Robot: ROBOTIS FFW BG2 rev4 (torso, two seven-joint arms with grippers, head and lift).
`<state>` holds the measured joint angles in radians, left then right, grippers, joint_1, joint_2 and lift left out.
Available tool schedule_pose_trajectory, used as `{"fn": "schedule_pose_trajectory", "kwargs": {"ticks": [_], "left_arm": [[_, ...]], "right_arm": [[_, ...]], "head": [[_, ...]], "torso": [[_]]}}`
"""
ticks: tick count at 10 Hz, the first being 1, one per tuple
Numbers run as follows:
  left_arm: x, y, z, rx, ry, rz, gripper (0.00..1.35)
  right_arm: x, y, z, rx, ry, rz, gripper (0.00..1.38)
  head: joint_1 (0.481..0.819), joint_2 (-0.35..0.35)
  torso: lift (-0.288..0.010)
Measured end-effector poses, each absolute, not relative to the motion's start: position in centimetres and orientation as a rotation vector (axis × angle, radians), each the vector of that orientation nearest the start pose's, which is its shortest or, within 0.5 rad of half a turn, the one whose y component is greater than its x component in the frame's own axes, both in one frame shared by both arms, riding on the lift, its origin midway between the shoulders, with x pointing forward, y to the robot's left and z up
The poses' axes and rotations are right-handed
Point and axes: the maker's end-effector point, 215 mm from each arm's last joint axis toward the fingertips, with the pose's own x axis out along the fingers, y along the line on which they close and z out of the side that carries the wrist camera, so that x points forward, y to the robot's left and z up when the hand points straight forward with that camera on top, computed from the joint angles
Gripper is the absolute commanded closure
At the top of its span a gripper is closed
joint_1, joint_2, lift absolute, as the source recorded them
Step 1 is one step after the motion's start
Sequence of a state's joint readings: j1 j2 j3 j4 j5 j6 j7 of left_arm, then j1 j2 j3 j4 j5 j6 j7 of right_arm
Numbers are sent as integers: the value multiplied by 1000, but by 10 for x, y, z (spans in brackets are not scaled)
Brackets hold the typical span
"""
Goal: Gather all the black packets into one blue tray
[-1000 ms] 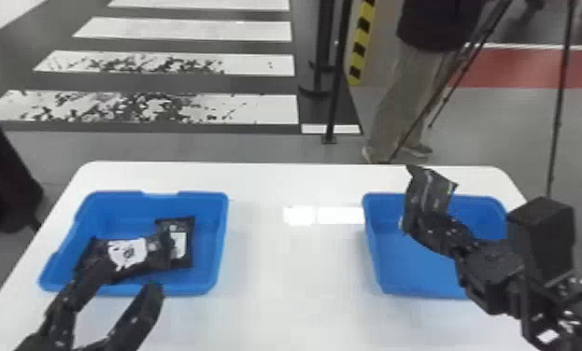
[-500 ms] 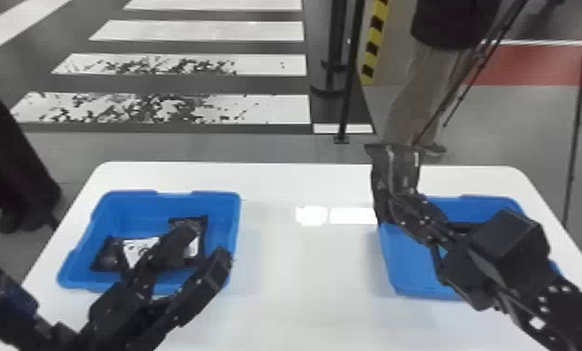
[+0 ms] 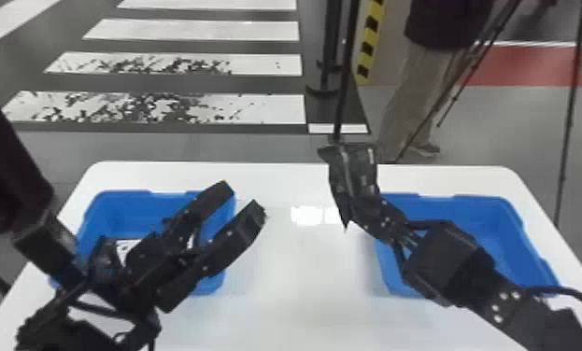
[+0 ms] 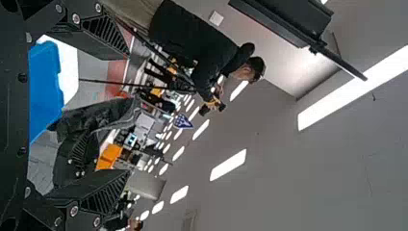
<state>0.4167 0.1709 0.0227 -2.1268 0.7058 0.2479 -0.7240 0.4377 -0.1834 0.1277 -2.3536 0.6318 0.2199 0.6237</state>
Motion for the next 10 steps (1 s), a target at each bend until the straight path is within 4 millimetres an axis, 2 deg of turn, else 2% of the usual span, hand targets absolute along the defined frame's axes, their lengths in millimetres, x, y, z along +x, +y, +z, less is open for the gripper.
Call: {"fn": "schedule_pose_trajectory", "kwargs": {"ticks": [3, 5, 7, 8, 9, 10], "left_arm": [[422, 72, -224, -571, -56, -950, 208], [434, 64, -218, -594, -72, -967, 236], [448, 61, -217, -603, -84, -964, 246], [456, 58, -218, -618, -92, -965, 420], [462, 52, -219, -636, -94, -974, 731], [467, 40, -228, -657, -67, -991, 828]], "right_arm": [[419, -82, -270, -819, -23, 656, 1280], [412, -64, -257, -879, -71, 674, 1280], [407, -53, -255, -890, -94, 696, 1280], [405, -47, -253, -891, -104, 707, 1280], [403, -42, -253, -890, -109, 717, 1280], [401, -38, -252, -889, -117, 726, 1280]], "head": [[695, -14], [695, -4], [695, 8], [695, 14], [695, 14], [695, 4]], "torso": [[-110], [-110], [-110], [-110], [-110], [-110]]}}
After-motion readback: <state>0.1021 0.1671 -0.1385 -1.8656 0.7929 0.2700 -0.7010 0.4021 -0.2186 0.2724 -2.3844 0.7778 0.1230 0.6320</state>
